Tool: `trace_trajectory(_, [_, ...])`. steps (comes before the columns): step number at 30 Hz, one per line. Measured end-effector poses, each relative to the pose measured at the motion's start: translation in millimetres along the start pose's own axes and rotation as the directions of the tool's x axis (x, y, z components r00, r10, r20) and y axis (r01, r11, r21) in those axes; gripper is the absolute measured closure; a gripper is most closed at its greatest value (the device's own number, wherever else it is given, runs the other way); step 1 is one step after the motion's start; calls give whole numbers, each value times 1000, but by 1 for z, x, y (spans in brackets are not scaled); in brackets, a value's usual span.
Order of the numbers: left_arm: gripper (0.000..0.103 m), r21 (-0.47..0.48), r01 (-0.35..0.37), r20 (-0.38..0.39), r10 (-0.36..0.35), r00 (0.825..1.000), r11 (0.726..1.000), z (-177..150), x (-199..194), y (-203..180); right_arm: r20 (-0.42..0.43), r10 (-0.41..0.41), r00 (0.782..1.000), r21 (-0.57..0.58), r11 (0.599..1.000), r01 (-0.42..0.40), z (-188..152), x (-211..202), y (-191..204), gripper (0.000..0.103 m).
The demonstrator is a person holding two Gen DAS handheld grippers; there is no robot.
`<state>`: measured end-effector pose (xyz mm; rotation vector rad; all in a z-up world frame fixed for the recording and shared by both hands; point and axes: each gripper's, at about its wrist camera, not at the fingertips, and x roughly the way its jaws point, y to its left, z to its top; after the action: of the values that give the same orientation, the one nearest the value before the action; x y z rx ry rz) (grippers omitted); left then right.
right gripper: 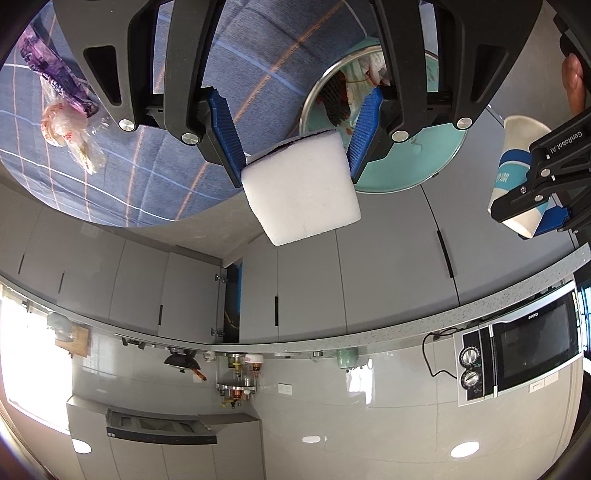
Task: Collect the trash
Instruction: 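Carry the paper cup and white sponge over the teal bin with both tools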
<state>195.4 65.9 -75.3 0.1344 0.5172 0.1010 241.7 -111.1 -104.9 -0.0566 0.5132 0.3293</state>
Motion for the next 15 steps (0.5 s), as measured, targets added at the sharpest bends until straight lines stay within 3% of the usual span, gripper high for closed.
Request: trace_trajectory(15, [49,-16,2,-13,-2,1000,1000,1,7,8,-18,29,999,-36,999,-30,4,15,23,47])
